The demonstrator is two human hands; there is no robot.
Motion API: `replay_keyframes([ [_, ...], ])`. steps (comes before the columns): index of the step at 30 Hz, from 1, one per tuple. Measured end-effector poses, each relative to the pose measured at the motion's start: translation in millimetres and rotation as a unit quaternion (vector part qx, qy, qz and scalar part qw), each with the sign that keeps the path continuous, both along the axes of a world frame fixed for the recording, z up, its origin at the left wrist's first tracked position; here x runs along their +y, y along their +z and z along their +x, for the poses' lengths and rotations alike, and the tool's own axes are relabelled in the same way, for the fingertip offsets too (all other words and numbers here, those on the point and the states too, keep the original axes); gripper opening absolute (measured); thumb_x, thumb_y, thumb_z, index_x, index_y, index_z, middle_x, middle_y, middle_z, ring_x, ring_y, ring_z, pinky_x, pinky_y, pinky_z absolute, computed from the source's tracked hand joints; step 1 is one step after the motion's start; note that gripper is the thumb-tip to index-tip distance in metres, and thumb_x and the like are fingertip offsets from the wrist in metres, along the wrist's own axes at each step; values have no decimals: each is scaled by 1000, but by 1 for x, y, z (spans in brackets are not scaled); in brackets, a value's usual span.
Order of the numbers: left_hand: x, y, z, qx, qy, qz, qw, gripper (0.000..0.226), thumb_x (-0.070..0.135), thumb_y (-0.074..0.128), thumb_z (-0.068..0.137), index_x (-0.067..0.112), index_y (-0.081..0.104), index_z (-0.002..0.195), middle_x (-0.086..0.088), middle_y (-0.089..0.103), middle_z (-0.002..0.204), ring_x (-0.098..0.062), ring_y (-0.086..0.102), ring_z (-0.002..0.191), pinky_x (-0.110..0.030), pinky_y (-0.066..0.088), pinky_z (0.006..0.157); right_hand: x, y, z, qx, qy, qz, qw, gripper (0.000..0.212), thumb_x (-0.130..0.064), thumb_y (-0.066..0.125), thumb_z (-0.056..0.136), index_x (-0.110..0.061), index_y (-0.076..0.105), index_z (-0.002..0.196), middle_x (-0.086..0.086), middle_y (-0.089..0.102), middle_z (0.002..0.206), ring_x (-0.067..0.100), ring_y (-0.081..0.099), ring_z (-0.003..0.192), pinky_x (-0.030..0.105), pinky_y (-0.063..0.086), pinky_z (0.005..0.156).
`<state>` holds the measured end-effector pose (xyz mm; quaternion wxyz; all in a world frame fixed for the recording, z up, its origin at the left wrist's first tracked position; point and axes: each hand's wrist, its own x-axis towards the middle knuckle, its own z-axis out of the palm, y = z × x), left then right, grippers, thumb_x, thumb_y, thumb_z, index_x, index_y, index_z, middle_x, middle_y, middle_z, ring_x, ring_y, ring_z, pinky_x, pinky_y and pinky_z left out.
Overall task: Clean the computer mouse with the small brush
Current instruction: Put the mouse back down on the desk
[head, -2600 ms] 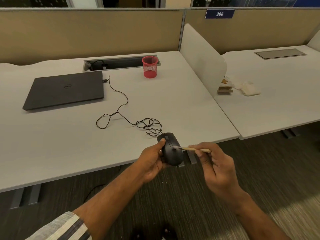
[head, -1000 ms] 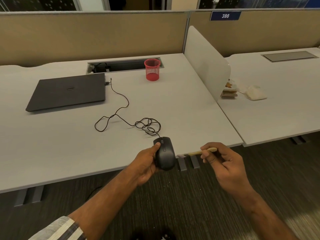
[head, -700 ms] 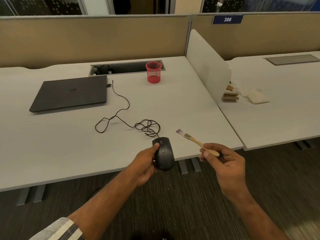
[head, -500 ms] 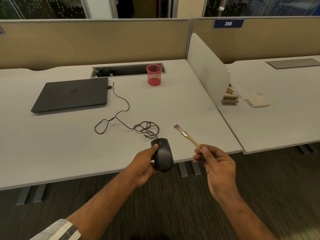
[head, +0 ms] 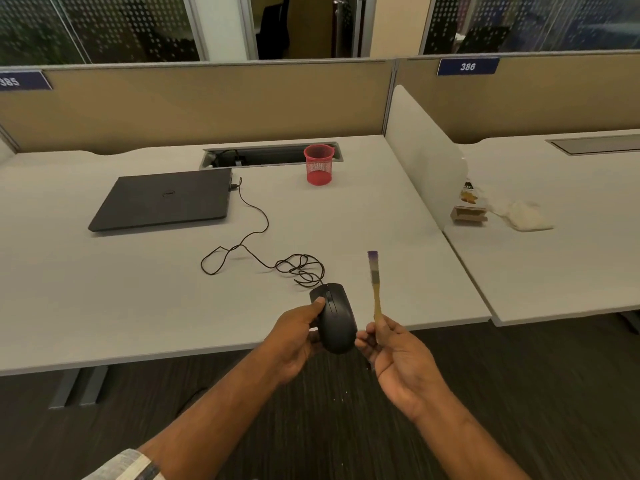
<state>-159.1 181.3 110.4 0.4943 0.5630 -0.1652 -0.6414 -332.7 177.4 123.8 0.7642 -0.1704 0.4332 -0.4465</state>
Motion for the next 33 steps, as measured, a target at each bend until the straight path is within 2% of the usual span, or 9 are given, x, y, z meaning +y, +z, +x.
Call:
replay_keyframes([
  [4, -6, 1, -1, -40, -13, 2, 999, 36, 25, 56, 103, 6, 58, 134, -17, 65, 132, -36, 61, 122, -53, 50, 109, -9, -2, 9, 90, 10, -4, 996, 16, -17, 59, 95, -9, 67, 106, 11, 71, 103, 26, 66, 103, 42, 48, 91],
  [7, -7, 1, -1, -59, -11, 3, 998, 32, 24, 56, 104, 6, 62, 128, -15, 67, 129, -32, 62, 119, -44, 53, 100, -15, 0, 13, 116, 32, -24, 992, 16, -20, 60, 95, -11, 68, 106, 9, 67, 119, 23, 55, 117, 43, 37, 100],
  [9, -8, -1, -3, -58, -11, -1, 998, 30, 25, 55, 104, 6, 64, 125, -15, 68, 125, -31, 63, 116, -40, 54, 93, -20, 0, 15, 121, 60, -30, 990, 14, -20, 58, 96, -12, 67, 104, 12, 64, 122, 27, 54, 119, 43, 39, 98],
  [13, -13, -4, -6, -44, -15, -5, 999, 29, 25, 53, 105, 5, 66, 121, -17, 71, 121, -34, 66, 114, -44, 57, 96, -26, -4, 15, 97, 117, -13, 988, 14, -22, 56, 97, -16, 62, 109, 15, 61, 124, 36, 58, 113, 41, 53, 78],
  [18, -21, -6, -5, -69, -29, -14, 997, 31, 27, 53, 106, 3, 65, 122, -15, 72, 119, -30, 69, 110, -36, 58, 91, -37, -8, 17, 92, 119, -7, 989, 14, -19, 56, 98, -14, 61, 109, 17, 57, 127, 40, 58, 113, 48, 54, 84],
  [21, -32, -8, -1, -144, -42, -3, 989, 33, 33, 52, 106, 8, 65, 124, -13, 71, 122, -25, 69, 107, -31, 57, 89, -43, -10, 23, 94, 107, -1, 990, 10, -16, 56, 98, -14, 61, 105, 18, 57, 125, 39, 57, 113, 47, 56, 79],
  [23, -41, -14, 7, -273, -56, -10, 960, 35, 39, 50, 106, 14, 65, 125, -10, 69, 127, -20, 65, 110, -32, 53, 94, -49, -11, 29, 98, 93, 2, 991, 8, -15, 56, 98, -14, 62, 103, 19, 57, 123, 39, 57, 110, 45, 55, 72],
  [27, -58, -35, 41, -524, -104, -44, 844, 49, 48, 52, 102, 21, 53, 143, -2, 53, 152, -20, 50, 137, -38, 41, 113, -68, -16, 40, 117, 63, 14, 991, 7, -14, 55, 98, -14, 62, 101, 19, 58, 121, 40, 57, 110, 45, 56, 71],
  [33, -97, -76, 101, -672, -239, -75, 697, 71, 61, 36, 102, 22, 27, 160, 1, 15, 173, -21, 9, 160, -41, 13, 129, -105, -27, 65, 151, 30, 14, 988, 7, -14, 53, 100, -13, 60, 101, 21, 58, 121, 37, 59, 103, 43, 56, 68],
])
